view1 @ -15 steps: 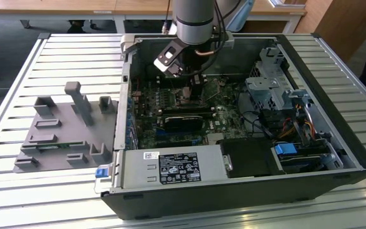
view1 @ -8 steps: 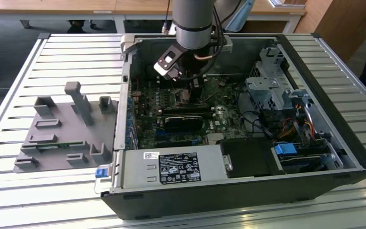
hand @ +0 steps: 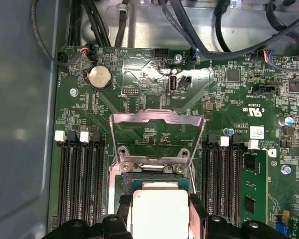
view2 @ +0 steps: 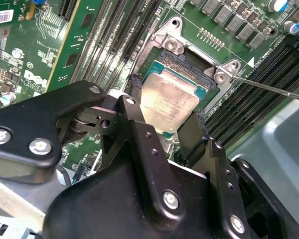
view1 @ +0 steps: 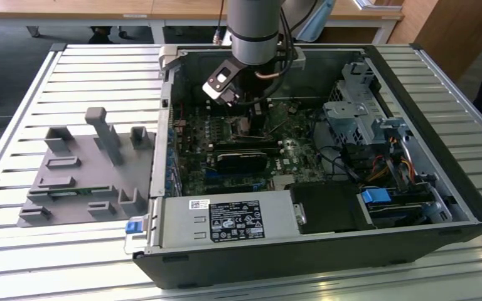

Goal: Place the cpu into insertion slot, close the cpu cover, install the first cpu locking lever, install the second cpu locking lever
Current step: 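Place the cpu into insertion slot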

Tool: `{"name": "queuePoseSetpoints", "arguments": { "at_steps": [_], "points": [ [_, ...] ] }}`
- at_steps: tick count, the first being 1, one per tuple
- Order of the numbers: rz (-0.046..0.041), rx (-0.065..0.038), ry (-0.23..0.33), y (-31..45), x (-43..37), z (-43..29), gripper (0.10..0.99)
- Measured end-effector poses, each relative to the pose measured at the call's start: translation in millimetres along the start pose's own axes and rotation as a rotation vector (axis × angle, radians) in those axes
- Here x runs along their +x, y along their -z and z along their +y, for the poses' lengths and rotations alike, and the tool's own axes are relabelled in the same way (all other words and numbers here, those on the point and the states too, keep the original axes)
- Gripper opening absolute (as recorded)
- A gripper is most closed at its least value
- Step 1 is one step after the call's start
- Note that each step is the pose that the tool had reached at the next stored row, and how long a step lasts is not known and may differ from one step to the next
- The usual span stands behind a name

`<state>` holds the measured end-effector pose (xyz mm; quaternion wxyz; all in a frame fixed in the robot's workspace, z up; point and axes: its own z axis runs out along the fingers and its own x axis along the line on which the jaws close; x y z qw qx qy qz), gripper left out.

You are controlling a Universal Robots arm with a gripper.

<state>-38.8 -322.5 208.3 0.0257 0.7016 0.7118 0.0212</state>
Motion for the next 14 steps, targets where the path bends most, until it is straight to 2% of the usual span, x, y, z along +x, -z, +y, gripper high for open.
{"name": "queuePoseSetpoints", "arguments": {
  "at_steps": [14],
  "points": [
    [0.0005,0.000,0.000,-1.5,2.3,-0.1,0.541]
  ]
}}
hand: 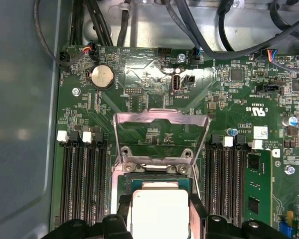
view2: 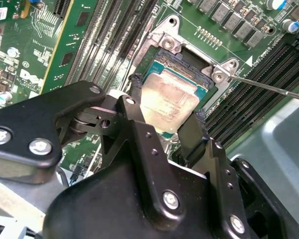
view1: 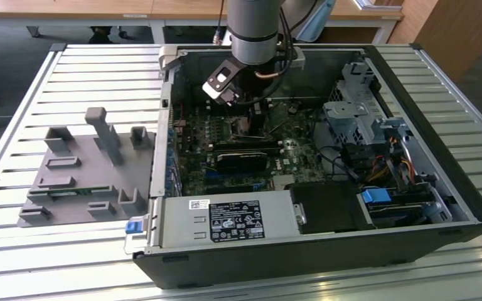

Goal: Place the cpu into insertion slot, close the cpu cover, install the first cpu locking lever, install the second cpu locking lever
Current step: 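Place the cpu into insertion slot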

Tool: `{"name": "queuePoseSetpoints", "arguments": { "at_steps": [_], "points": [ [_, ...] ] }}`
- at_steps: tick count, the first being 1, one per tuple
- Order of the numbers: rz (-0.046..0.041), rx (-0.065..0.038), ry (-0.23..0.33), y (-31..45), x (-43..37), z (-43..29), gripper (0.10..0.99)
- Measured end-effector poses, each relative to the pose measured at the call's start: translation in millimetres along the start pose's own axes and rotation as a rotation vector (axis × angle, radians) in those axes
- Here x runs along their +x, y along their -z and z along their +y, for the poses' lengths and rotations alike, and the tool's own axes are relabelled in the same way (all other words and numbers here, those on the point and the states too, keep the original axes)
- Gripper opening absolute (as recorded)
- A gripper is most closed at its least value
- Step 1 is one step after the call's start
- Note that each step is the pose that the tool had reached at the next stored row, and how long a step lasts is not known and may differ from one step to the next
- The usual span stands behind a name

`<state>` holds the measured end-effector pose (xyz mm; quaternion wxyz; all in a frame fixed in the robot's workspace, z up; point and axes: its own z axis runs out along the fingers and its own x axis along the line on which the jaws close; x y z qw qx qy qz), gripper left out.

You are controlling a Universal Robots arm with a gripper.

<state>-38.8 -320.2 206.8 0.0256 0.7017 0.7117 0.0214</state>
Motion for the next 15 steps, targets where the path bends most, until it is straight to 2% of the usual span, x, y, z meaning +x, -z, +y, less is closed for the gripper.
{"name": "queuePoseSetpoints", "arguments": {
  "at_steps": [15],
  "points": [
    [-0.0010,0.000,-0.012,-9.4,2.2,-3.0,0.541]
  ]
}}
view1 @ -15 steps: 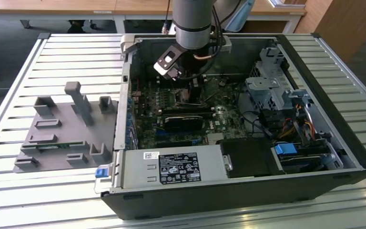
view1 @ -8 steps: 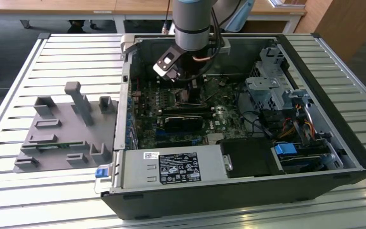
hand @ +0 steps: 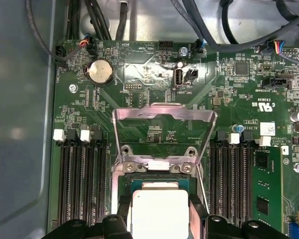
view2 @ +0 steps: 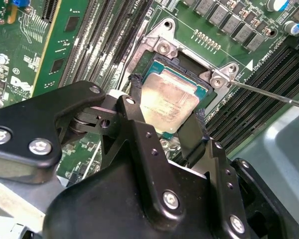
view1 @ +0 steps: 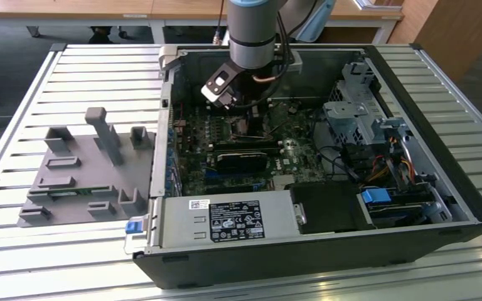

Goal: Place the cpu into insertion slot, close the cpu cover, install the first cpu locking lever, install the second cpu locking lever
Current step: 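Place the cpu into insertion slot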

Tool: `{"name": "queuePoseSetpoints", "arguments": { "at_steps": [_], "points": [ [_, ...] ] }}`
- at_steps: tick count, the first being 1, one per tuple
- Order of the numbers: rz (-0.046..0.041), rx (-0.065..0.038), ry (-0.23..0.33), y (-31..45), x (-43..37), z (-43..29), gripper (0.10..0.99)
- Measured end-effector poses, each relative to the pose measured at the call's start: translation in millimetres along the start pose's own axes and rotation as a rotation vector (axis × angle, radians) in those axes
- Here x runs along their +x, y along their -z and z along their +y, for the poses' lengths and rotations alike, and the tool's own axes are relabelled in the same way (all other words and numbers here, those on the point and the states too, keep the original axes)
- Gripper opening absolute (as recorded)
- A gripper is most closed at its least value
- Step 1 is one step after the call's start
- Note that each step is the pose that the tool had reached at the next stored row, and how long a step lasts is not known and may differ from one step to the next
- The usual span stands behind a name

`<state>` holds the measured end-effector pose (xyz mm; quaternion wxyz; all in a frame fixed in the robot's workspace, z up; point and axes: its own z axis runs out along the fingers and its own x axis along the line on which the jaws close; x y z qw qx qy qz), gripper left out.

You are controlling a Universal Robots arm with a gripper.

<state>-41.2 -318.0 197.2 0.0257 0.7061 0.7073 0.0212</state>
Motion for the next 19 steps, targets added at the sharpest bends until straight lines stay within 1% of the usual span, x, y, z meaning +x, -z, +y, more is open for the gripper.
{"name": "queuePoseSetpoints", "arguments": {
  "at_steps": [8,12,19],
  "points": [
    [-0.0002,0.000,-0.002,-2.5,1.4,-0.2,0.541],
    [-0.0010,0.001,-0.006,-5.0,1.7,-0.4,0.541],
    [-0.0006,0.000,-0.007,-5.5,1.9,-0.5,0.541]
  ]
}}
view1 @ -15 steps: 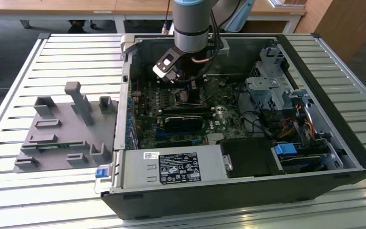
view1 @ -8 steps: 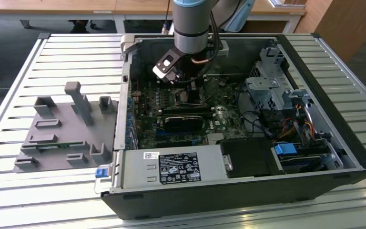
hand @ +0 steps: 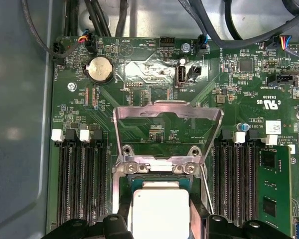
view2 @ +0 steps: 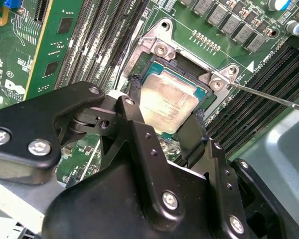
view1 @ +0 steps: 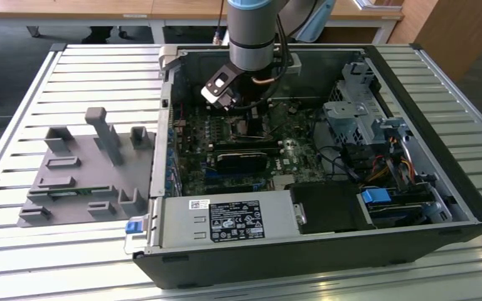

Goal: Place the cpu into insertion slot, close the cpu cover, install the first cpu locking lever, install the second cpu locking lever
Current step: 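Place the cpu into insertion slot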

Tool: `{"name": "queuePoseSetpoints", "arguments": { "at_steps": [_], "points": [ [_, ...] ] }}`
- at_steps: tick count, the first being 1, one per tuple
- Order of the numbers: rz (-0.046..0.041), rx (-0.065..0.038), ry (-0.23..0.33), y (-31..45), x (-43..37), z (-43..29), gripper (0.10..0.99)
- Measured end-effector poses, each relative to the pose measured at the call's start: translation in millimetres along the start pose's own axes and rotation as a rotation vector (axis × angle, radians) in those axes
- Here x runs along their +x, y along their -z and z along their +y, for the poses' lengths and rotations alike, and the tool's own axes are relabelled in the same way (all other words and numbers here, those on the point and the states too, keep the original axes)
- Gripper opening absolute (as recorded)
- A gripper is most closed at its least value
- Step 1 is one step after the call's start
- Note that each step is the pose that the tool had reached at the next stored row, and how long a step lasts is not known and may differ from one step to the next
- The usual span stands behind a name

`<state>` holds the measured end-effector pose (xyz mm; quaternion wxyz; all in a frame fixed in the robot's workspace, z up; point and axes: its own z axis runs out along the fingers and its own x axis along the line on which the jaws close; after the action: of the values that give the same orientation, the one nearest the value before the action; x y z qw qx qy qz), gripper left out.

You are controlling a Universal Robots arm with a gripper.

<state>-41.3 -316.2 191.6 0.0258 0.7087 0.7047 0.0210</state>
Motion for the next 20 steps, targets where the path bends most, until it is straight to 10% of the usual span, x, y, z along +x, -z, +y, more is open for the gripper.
{"name": "queuePoseSetpoints", "arguments": {
  "at_steps": [16,20],
  "points": [
    [0.0000,0.007,0.000,14.6,0.2,1.3,0.600],
    [-0.0001,0.020,0.000,17.6,0.2,2.8,0.416]
  ]
}}
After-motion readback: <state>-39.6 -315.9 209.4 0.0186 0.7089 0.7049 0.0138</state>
